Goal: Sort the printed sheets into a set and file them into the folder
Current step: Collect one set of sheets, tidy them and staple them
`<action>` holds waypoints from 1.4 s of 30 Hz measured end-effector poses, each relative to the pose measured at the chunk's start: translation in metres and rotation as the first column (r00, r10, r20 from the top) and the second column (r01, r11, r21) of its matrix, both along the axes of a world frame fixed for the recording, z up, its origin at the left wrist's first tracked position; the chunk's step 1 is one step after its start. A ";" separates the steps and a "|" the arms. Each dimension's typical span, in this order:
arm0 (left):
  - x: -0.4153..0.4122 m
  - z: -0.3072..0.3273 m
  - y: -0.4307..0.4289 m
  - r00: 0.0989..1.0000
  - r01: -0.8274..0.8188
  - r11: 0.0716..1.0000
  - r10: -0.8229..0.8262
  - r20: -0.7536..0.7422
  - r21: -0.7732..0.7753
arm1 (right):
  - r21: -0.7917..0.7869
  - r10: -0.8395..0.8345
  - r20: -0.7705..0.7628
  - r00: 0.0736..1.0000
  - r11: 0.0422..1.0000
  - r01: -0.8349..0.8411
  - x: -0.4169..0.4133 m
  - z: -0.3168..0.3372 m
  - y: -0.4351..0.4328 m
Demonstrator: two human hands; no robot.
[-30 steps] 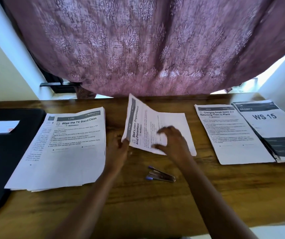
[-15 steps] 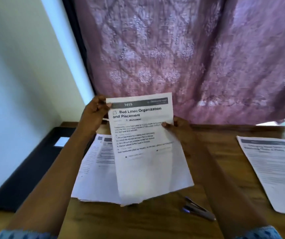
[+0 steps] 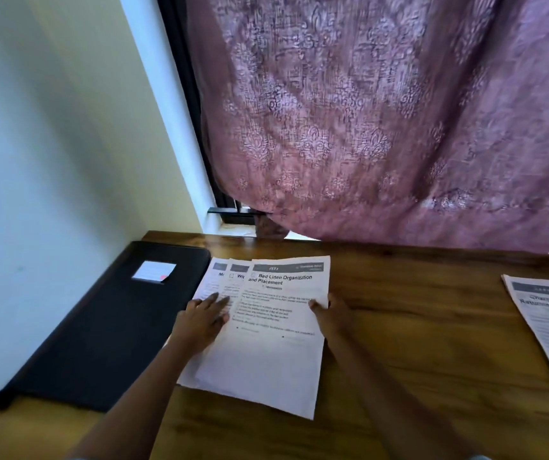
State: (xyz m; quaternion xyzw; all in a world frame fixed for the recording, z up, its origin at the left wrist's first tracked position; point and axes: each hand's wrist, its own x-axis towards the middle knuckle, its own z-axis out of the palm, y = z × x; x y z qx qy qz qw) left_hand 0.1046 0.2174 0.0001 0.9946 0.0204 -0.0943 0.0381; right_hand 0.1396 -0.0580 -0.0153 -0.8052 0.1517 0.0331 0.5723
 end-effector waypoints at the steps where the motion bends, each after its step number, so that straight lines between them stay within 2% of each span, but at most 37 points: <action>1: -0.001 0.001 -0.001 1.000 0.013 1.000 -0.013 0.010 0.024 | -0.042 0.009 0.006 1.000 0.999 -0.009 0.000 0.000 0.001; 9: 0.005 -0.005 0.000 0.999 -0.038 0.999 0.038 0.015 -0.009 | -0.294 0.159 0.050 0.986 0.946 -0.137 0.006 0.004 0.008; 12: 0.005 -0.008 -0.001 0.997 -0.069 0.997 0.070 0.024 -0.025 | -0.404 0.203 0.039 0.978 0.899 -0.170 0.009 0.008 0.010; 15: 0.007 -0.001 -0.004 0.995 -0.096 0.994 0.095 -0.015 -0.047 | -0.427 0.193 0.021 0.981 0.889 -0.166 0.008 0.015 0.006; 16: 0.007 0.005 -0.007 0.992 -0.126 0.989 0.128 0.010 -0.079 | -0.418 0.180 0.026 0.983 0.896 -0.153 0.007 0.018 0.001; 18: 0.008 0.015 -0.027 0.963 -0.166 0.966 0.202 0.180 -0.196 | -0.427 0.164 0.046 0.985 0.895 -0.129 0.002 0.028 -0.021; 20: 0.010 0.026 -0.069 0.902 -0.086 0.938 0.216 0.374 -0.335 | -0.486 0.149 0.063 0.987 0.868 -0.100 -0.004 0.042 -0.062; 22: 0.014 0.032 -0.128 0.879 0.066 0.920 0.130 0.460 -0.386 | -0.546 0.130 0.078 0.988 0.835 -0.067 -0.012 0.052 -0.116; 24: 0.017 0.032 -0.199 0.907 0.226 0.863 -0.016 0.421 -0.453 | -0.567 0.093 0.099 0.991 0.824 -0.021 -0.020 0.055 -0.179; 25: 0.018 0.031 -0.236 0.934 0.257 0.810 -0.068 0.351 -0.527 | -0.593 0.079 0.098 0.992 0.805 -0.006 -0.025 0.054 -0.210; 28: 0.011 0.031 -0.346 0.965 0.248 0.680 -0.236 0.114 -0.690 | -0.720 -0.002 0.083 0.997 0.691 0.061 -0.041 0.050 -0.303; 30: 0.005 0.024 -0.412 0.959 0.168 0.632 -0.284 -0.024 -0.757 | -0.736 -0.074 0.078 0.994 0.668 0.107 -0.053 0.044 -0.361; 35: 0.000 0.004 -0.523 0.985 -0.075 0.646 -0.072 -0.159 -0.760 | -0.808 0.023 0.005 1.000 0.590 -0.010 -0.065 0.021 -0.447; 38: 0.002 -0.001 -0.565 0.988 -0.108 0.576 -0.029 -0.153 -0.810 | -0.831 0.044 -0.080 0.996 0.548 -0.091 -0.070 0.002 -0.462; 42: 0.007 -0.009 -0.602 0.988 -0.133 0.464 -0.009 -0.155 -0.876 | -0.824 0.066 -0.050 0.997 0.562 -0.078 -0.073 -0.016 -0.470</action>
